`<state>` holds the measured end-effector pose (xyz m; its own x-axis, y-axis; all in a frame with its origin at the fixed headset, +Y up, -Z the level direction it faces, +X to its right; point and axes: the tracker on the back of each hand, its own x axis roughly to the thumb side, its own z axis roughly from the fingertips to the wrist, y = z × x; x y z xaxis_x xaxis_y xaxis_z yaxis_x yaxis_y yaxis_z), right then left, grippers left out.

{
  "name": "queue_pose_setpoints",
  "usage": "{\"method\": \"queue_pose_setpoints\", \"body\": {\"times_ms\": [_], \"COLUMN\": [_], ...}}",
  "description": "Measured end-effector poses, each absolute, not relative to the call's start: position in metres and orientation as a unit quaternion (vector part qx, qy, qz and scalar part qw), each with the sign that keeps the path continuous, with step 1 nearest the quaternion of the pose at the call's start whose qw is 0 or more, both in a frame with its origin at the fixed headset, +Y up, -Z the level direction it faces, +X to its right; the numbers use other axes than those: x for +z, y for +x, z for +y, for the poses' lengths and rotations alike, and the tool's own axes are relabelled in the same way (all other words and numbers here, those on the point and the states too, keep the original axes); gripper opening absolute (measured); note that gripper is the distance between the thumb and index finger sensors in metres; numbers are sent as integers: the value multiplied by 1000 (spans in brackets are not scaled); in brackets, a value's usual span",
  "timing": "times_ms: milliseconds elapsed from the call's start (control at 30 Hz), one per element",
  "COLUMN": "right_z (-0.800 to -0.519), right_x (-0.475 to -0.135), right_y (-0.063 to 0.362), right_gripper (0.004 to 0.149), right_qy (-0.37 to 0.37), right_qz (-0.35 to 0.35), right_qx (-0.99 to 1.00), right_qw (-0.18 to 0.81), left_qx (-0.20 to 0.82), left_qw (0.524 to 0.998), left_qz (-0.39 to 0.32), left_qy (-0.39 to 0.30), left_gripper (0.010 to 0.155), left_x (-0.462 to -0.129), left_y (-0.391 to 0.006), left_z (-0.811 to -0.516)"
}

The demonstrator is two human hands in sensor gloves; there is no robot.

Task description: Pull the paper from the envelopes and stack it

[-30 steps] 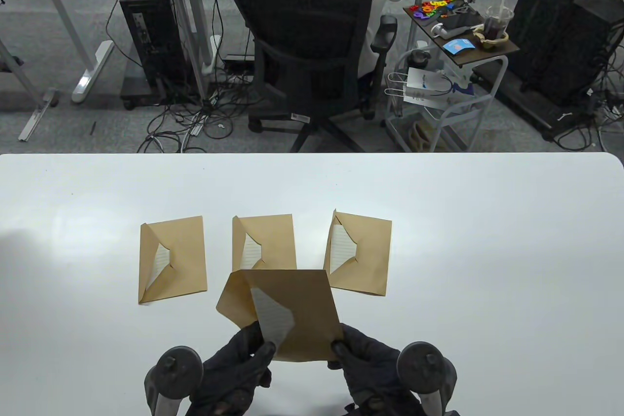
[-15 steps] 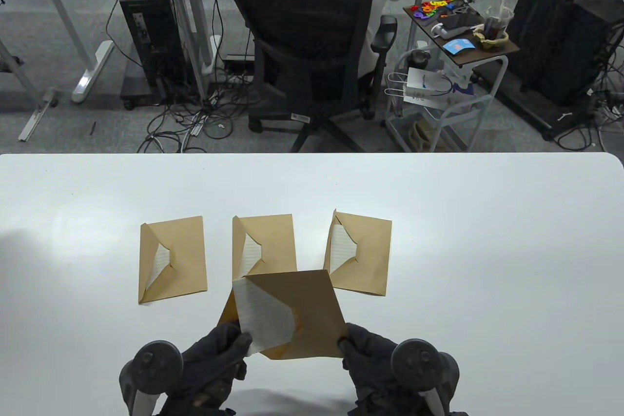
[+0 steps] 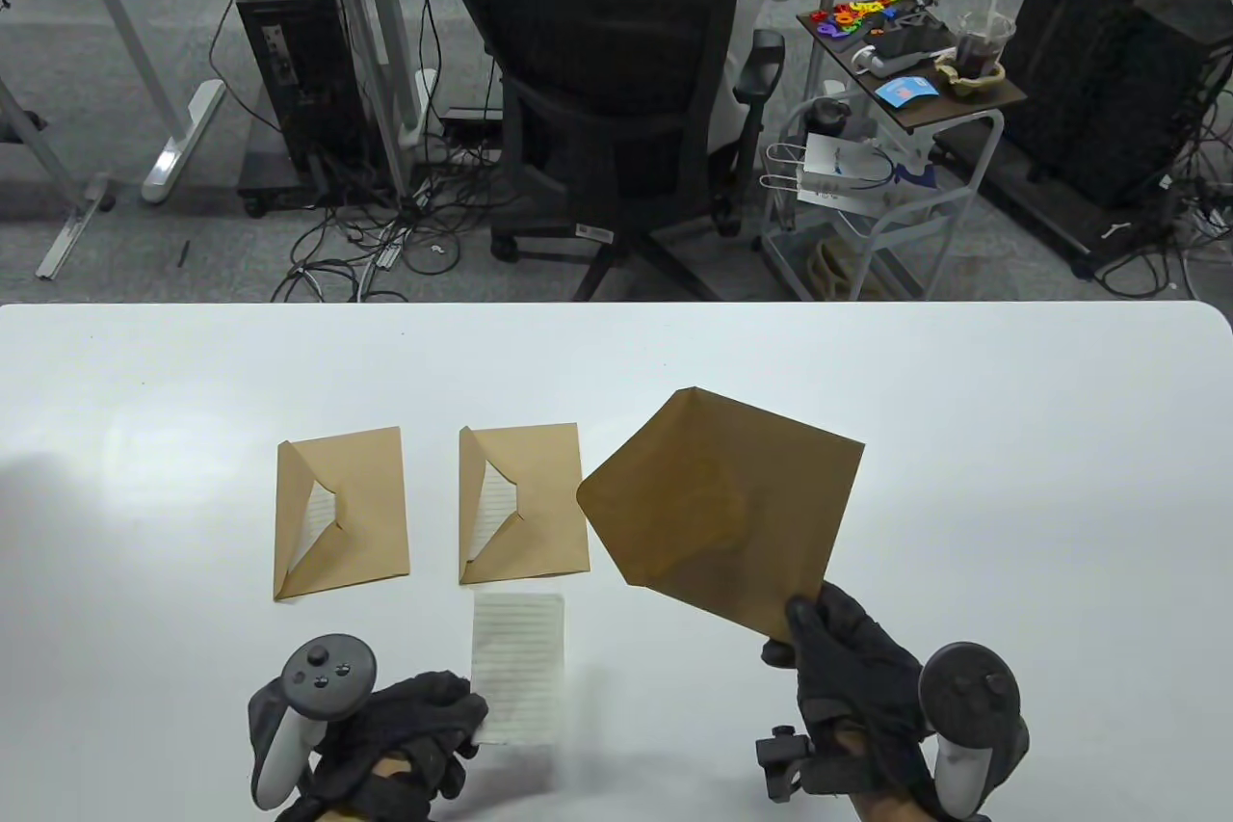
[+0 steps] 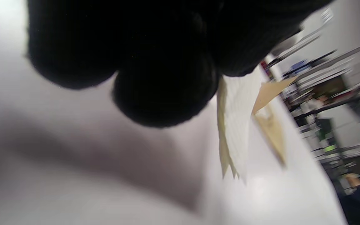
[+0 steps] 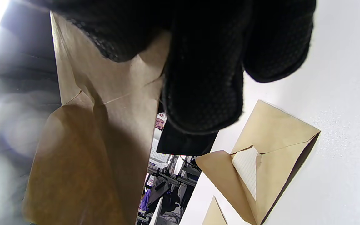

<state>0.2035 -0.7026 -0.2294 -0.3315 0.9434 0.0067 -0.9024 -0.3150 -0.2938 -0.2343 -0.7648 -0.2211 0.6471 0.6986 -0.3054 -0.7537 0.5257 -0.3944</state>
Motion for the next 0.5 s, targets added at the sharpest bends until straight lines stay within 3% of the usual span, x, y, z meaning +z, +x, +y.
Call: {"method": "queue_pose_setpoints", "body": {"times_ms": [100,500], "right_z": [-703,-706], "right_x": [-229,-231], "right_y": [202,197], "right_gripper": [40,40], "right_qy": [-81,-75], "right_qz": [-122,-112], "right_qx": [809,824], "right_qw": [569,550], "left_qx": [374,340], "left_qw": [878,885], "left_qz": [71,70], "left_qy": [-288,-310], "left_gripper": [45,46], "left_x": [-222,-219], "left_y": [-230,-221], "left_z": [-775,-777]}}
